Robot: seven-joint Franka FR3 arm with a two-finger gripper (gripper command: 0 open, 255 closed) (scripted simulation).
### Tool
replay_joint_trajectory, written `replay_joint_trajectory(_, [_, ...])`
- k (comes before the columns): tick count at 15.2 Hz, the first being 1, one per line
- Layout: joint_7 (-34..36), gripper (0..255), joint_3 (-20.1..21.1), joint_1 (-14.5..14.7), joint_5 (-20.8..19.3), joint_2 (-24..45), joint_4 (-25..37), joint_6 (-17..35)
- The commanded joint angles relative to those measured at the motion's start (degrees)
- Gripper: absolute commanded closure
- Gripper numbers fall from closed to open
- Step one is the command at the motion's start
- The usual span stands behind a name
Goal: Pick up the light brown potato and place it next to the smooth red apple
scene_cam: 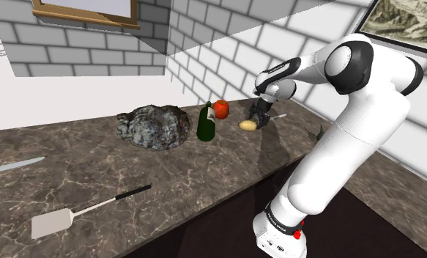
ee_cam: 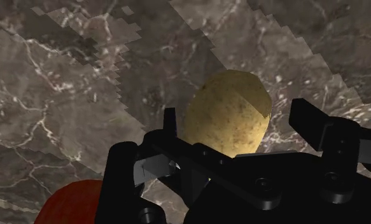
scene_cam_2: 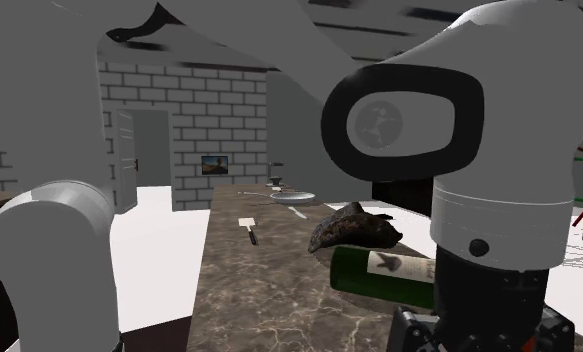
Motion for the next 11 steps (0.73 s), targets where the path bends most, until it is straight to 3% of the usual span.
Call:
replay_joint_trajectory(1, [1.9, 0, 0.1, -0.1, -2.6, -2.5, 1.2, -2.8])
replay_joint_trajectory(3, [3.7, 0, 0.5, -0.4, -4.9, -5.0, 2.9, -6.3])
replay_joint_trajectory(11, [3.6, 0, 0.6, -0.5, -4.9, -5.0, 2.9, -6.3])
